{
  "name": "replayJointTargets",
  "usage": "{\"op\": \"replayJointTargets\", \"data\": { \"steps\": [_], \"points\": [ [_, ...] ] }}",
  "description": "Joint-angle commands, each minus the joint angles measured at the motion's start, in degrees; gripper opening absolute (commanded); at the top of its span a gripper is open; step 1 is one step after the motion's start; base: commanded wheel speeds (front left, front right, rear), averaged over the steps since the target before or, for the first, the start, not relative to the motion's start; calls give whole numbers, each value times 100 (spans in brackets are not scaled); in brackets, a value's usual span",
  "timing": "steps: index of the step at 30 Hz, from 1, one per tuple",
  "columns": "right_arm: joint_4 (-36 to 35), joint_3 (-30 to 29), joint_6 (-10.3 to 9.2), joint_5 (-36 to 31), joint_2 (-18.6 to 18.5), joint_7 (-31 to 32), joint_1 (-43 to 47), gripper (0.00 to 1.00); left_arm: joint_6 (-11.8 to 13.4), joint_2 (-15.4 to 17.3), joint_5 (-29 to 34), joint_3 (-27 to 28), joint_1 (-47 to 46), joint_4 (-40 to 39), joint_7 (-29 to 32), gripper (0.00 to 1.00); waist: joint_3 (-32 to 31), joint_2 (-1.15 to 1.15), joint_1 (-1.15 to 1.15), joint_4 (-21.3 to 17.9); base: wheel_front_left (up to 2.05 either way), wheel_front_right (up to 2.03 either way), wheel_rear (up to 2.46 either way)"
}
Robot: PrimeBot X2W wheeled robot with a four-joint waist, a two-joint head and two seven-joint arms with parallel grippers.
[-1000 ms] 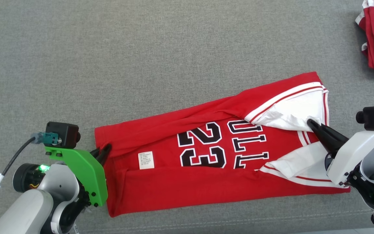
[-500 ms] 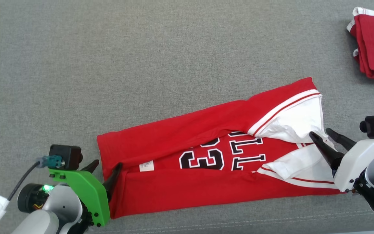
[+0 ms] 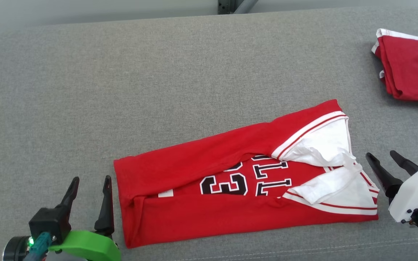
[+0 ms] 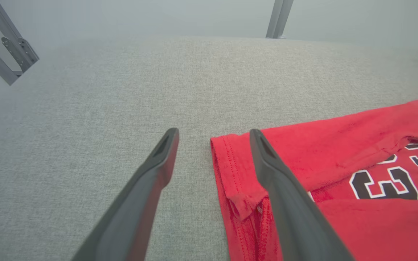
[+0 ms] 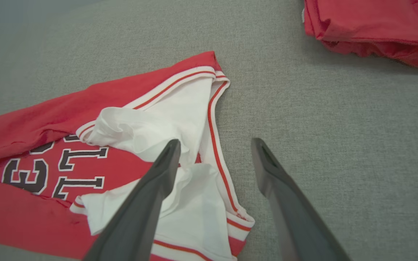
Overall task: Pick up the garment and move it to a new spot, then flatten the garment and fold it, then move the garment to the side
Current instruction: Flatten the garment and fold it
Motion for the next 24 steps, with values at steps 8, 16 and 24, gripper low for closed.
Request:
{"op": "replayJointTargets", "data": {
  "steps": [8, 16, 24],
  "points": [
    [289, -185, -2, -462, 380, 110, -302, 100, 308, -612, 546, 107, 272, 390, -1193, 100, -35, 0, 0, 180, 0, 0, 0],
    [1129, -279, -2, -790, 674, 174, -776, 100, 46, -1313, 733, 408, 124, 709, -1280, 100, 217, 0, 0, 471, 0, 0, 0],
    [1726, -215, -2, -698, 805, 250, -835, 100, -341, -1794, 1141, 783, 213, 892, -1285, 100, 295, 0, 0, 572, 0, 0, 0]
  ]
}}
